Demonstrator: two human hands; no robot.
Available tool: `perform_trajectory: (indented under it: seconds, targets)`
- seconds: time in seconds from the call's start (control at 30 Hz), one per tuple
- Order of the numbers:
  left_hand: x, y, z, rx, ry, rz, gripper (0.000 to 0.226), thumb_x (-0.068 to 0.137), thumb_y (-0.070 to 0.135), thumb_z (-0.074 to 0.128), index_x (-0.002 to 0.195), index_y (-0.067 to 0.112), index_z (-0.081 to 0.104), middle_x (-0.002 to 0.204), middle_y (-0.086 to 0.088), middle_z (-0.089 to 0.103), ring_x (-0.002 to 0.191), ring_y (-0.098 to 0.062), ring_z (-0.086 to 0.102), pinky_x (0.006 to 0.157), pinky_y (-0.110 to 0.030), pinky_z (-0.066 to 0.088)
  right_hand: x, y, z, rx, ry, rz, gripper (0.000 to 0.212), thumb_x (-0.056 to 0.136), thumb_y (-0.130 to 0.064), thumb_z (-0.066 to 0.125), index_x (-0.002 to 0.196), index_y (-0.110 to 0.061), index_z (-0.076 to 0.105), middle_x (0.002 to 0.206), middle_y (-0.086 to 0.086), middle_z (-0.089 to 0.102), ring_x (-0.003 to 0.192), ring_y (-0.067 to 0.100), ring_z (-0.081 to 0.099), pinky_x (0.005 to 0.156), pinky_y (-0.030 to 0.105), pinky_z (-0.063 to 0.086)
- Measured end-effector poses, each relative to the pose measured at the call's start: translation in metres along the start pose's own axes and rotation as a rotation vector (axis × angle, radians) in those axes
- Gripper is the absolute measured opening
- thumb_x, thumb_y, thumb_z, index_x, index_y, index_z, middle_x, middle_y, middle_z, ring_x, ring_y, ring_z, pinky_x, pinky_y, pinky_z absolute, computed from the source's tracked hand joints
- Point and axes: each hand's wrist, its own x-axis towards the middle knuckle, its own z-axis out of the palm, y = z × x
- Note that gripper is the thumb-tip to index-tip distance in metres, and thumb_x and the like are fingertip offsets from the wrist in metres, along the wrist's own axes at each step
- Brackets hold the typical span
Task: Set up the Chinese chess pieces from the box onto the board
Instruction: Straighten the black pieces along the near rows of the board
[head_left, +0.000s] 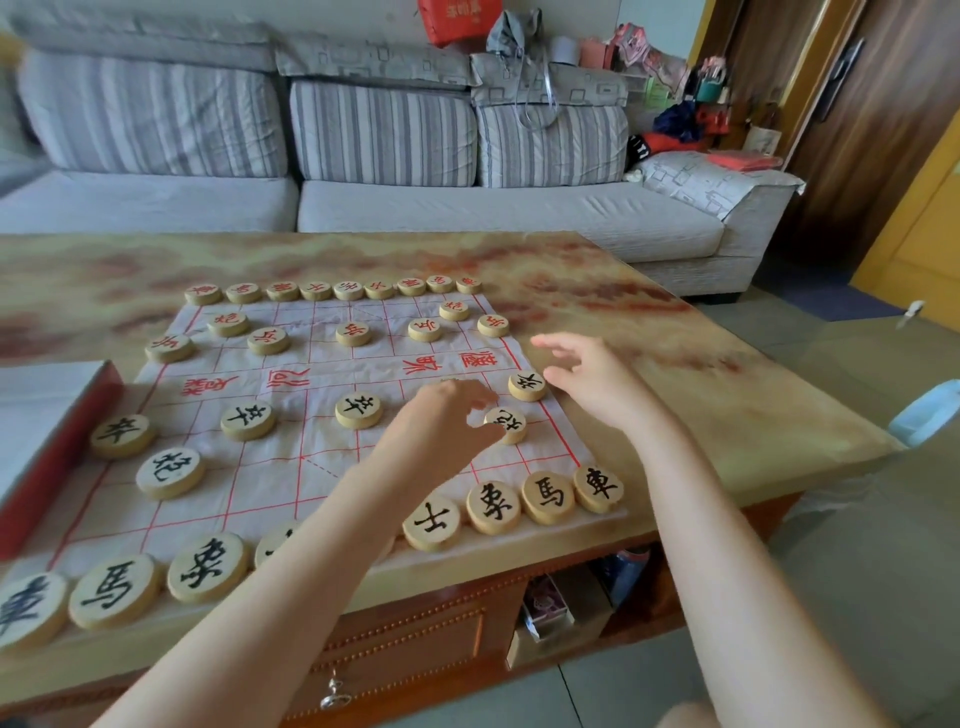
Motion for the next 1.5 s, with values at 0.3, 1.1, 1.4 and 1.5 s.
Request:
perform_trajectory:
  seconds: [0.3, 1.1, 1.4, 1.5]
  targets:
    - [0.036, -0.003, 0.031, 0.102, -0.03, -0.171, 0.063, 0.074, 0.045, 0.068, 0.123, 0.01, 0.048, 0.12, -0.008, 0.056, 0.108, -0.024, 0.054, 0.089, -0.035, 0.047, 0.032, 0.03, 0.018, -0.041, -0.116, -0.039, 0.05, 0.089, -0.009, 0.055, 0.135, -0.028, 0.047, 0.149, -0.012, 0.035, 0.138, 0.011, 0.031, 0.105, 0.023, 0.024]
    - [0.04, -0.007, 0.039, 0.006, 0.033, -0.155, 0.067, 0.069, 0.046, 0.072, 0.123, 0.016, 0.048, 0.119, -0.002, 0.053, 0.103, -0.019, 0.055, 0.085, -0.03, 0.045, 0.039, 0.047, 0.032, -0.143, -0.055, -0.03, 0.052, 0.079, -0.029, 0.068, 0.128, -0.019, 0.054, 0.131, -0.001, 0.049, 0.118, 0.018, 0.049, 0.1, 0.032, 0.04]
    - [0.043, -0.001, 0.045, 0.08, 0.119, -0.229, 0.06, 0.069, 0.051, 0.07, 0.105, 0.008, 0.05, 0.109, -0.007, 0.053, 0.096, -0.024, 0.054, 0.072, -0.028, 0.04, 0.04, 0.054, 0.031, -0.108, -0.078, -0.011, 0.056, 0.077, -0.018, 0.069, 0.13, -0.026, 0.052, 0.129, 0.001, 0.057, 0.12, 0.019, 0.051, 0.101, 0.033, 0.041]
    - [0.045, -0.005, 0.046, -0.001, 0.109, -0.197, 0.047, 0.071, 0.041, 0.072, 0.104, 0.012, 0.057, 0.108, -0.007, 0.056, 0.093, -0.022, 0.055, 0.071, -0.026, 0.04, 0.041, 0.054, 0.032, -0.104, -0.044, -0.013, 0.053, 0.077, -0.016, 0.069, 0.128, -0.021, 0.054, 0.127, 0.003, 0.058, 0.116, 0.02, 0.053, 0.1, 0.035, 0.043]
